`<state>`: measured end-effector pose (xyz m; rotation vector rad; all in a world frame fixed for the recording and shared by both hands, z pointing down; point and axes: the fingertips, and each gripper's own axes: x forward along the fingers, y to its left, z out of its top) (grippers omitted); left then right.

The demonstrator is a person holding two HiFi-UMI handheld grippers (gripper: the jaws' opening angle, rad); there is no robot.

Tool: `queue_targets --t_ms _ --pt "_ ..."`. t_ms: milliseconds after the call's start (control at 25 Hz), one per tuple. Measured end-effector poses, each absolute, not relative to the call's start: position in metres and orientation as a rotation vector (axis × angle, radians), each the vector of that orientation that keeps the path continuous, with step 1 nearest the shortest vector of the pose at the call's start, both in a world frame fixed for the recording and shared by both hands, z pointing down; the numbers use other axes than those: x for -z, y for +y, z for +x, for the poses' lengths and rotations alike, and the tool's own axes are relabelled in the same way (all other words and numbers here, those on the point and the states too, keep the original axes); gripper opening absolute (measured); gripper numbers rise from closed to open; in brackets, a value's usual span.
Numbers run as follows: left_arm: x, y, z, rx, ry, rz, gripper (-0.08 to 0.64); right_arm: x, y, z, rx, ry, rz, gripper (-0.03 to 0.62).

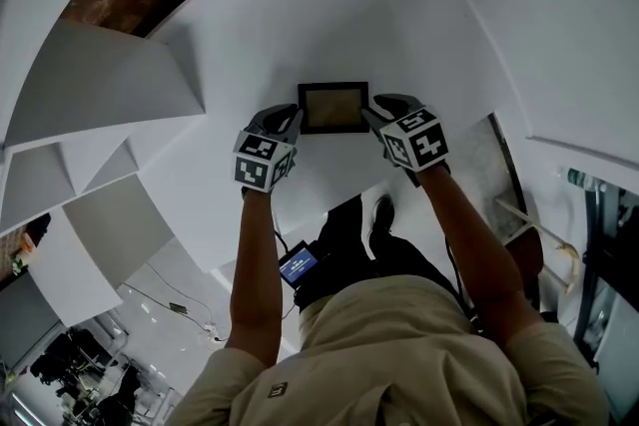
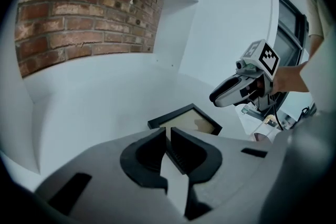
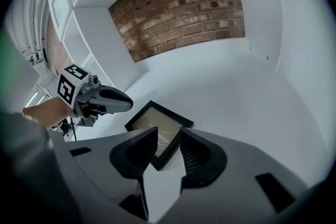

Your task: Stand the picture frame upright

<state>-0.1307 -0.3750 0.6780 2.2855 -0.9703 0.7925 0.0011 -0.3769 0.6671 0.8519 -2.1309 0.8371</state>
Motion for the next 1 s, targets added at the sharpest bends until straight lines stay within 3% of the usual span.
queue_targets --t_ms 160,560,1000 --pt "-0.698 -0.379 -0.132 -0.851 -0.971 2.255 0.042 -0.690 -0.384 0.000 -0.905 -2.085 0.879 0.156" --pt "-0.711 -0.381 -0.127 -0.836 -0.967 2.246 0.048 -0.721 -0.384 -0.002 -1.022 -2.014 0.914 0.156" --pt "-0.711 -0.378 -0.123 -0.692 -0.999 2.201 0.048 -0.708 -0.392 0.003 -0.984 -2.032 0.999 0.086"
